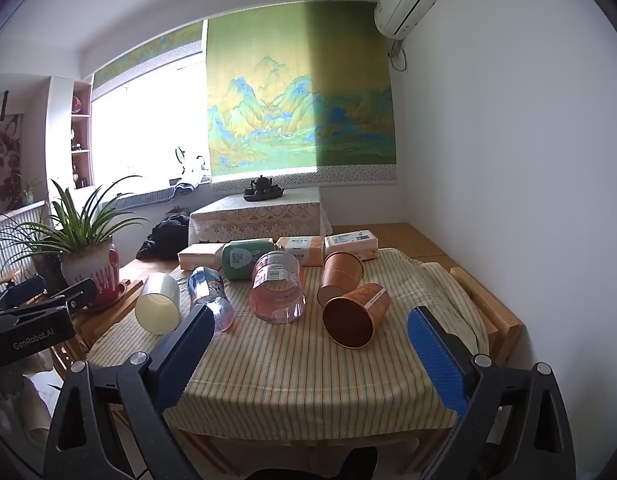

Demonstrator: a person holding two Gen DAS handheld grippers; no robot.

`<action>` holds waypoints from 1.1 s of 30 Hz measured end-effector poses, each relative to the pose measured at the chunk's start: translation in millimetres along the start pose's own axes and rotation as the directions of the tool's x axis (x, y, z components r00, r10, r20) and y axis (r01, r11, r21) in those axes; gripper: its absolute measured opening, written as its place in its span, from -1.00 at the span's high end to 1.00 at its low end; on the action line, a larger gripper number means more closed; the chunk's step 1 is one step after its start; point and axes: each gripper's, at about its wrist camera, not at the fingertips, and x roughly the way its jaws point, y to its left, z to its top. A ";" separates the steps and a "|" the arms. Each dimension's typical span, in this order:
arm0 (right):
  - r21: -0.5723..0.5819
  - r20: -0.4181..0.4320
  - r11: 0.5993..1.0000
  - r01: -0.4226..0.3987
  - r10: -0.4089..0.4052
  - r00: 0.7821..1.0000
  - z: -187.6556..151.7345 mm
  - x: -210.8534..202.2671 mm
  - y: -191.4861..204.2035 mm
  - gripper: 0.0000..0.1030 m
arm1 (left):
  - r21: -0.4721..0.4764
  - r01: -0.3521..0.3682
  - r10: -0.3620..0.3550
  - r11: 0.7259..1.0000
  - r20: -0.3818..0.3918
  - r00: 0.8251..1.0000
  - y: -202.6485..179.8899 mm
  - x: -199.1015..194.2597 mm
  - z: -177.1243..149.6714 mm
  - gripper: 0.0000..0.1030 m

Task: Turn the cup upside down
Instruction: 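Move the left gripper toward the white cup lying on its side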

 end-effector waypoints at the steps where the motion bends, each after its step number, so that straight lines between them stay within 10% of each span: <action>1: 0.000 0.000 1.000 0.000 0.000 1.000 -0.1 0.0 0.1 -0.86 | 0.001 0.000 0.000 1.000 -0.001 1.000 0.1 0.5 0.1 -0.99; 33: 0.013 -0.026 1.000 0.002 -0.002 1.000 -7.4 12.0 -3.5 -0.86 | -0.013 -0.001 0.000 1.000 -0.049 0.999 6.2 17.0 -7.7 -0.99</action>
